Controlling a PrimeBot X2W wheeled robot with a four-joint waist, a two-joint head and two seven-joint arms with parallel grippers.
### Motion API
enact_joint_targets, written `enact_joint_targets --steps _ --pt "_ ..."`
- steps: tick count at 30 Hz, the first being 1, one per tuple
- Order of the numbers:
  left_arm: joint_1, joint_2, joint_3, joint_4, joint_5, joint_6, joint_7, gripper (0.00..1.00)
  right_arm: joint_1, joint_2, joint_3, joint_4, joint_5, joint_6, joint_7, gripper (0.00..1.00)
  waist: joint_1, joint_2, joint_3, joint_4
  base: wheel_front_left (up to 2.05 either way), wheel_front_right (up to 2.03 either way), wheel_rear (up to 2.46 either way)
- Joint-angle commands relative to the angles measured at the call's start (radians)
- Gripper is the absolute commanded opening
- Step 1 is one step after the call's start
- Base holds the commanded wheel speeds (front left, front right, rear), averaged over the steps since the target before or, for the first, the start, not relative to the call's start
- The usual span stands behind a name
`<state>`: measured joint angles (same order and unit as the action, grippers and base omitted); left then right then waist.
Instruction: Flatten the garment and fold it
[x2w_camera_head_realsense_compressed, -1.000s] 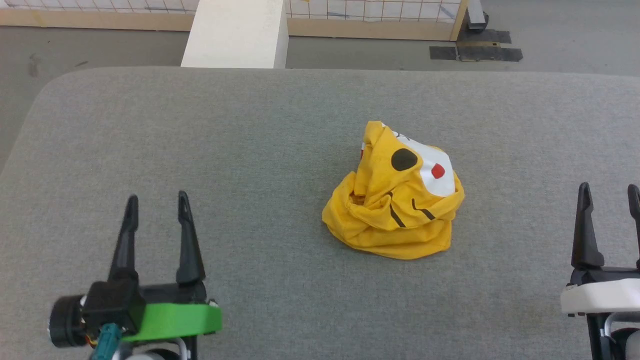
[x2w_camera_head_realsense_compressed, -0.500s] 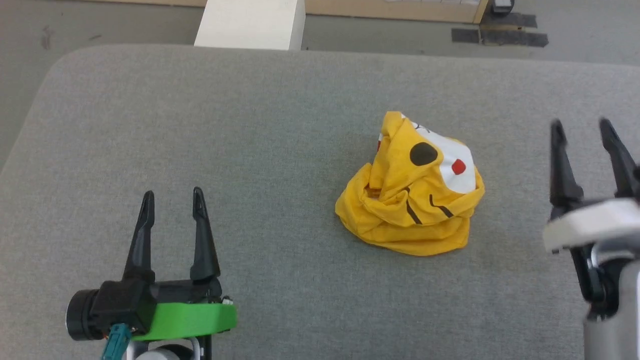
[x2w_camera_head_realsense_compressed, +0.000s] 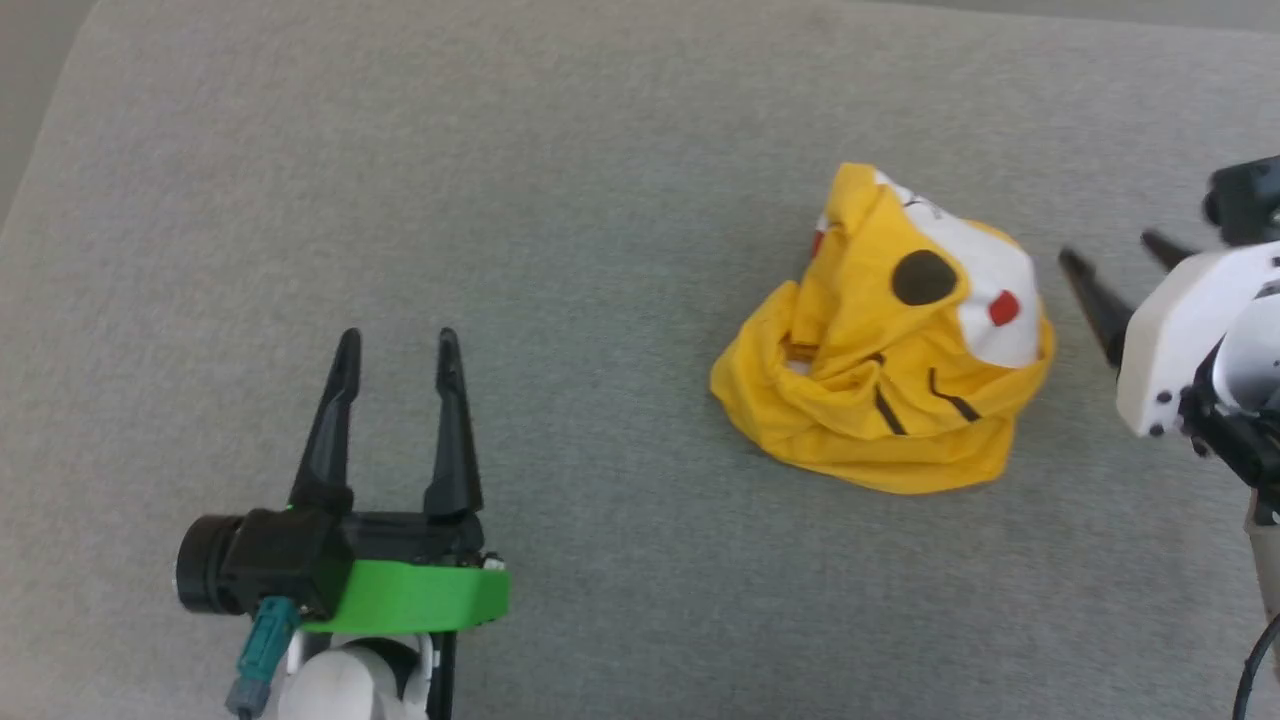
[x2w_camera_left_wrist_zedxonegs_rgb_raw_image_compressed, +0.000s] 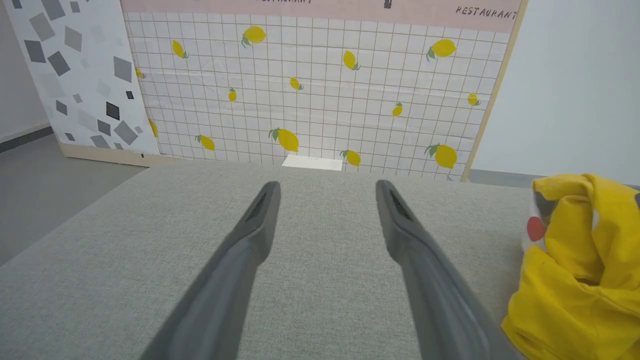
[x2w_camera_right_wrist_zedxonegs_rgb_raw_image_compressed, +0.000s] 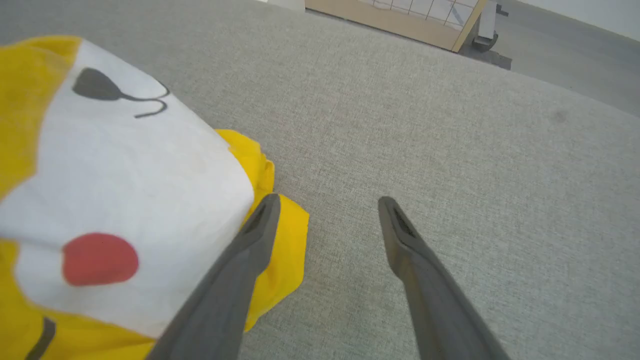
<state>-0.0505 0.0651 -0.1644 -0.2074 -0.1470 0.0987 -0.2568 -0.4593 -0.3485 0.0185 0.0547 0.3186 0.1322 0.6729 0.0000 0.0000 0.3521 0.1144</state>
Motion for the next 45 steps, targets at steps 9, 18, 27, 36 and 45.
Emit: enact_joint_targets --steps 9,18,27,36,45 --pt "-0.020 -0.012 0.002 0.026 0.016 -0.029 -0.005 1.00 0.093 -0.056 0.079 0.051 0.076 -0.002 0.132 1.00 0.0000 0.0000 0.042 0.078 0.00 0.00 0.00" --pt "-0.015 -0.014 0.011 0.048 0.023 -0.033 -0.005 1.00 0.068 -0.049 0.094 0.054 0.039 -0.002 0.026 0.00 0.0000 0.0000 -0.002 0.056 0.00 0.00 0.00" --pt "0.021 -0.015 0.047 0.052 0.031 -0.032 -0.005 1.00 -0.048 -0.070 -0.029 -0.025 0.007 -0.002 -0.100 0.00 0.0000 0.0000 -0.095 -0.011 0.00 0.00 0.00" --pt "0.050 -0.015 0.065 0.045 0.035 -0.045 -0.005 1.00 0.239 0.011 -0.371 -0.091 -0.078 -0.002 -0.094 0.00 0.0000 0.0000 -0.103 -0.040 0.00 0.00 0.00" --pt "0.054 -0.015 0.071 0.053 0.042 -0.053 -0.005 1.00 0.509 0.203 -0.508 -0.033 -0.135 -0.002 -0.169 1.00 0.0000 0.0000 -0.094 -0.069 0.00 0.00 0.00"
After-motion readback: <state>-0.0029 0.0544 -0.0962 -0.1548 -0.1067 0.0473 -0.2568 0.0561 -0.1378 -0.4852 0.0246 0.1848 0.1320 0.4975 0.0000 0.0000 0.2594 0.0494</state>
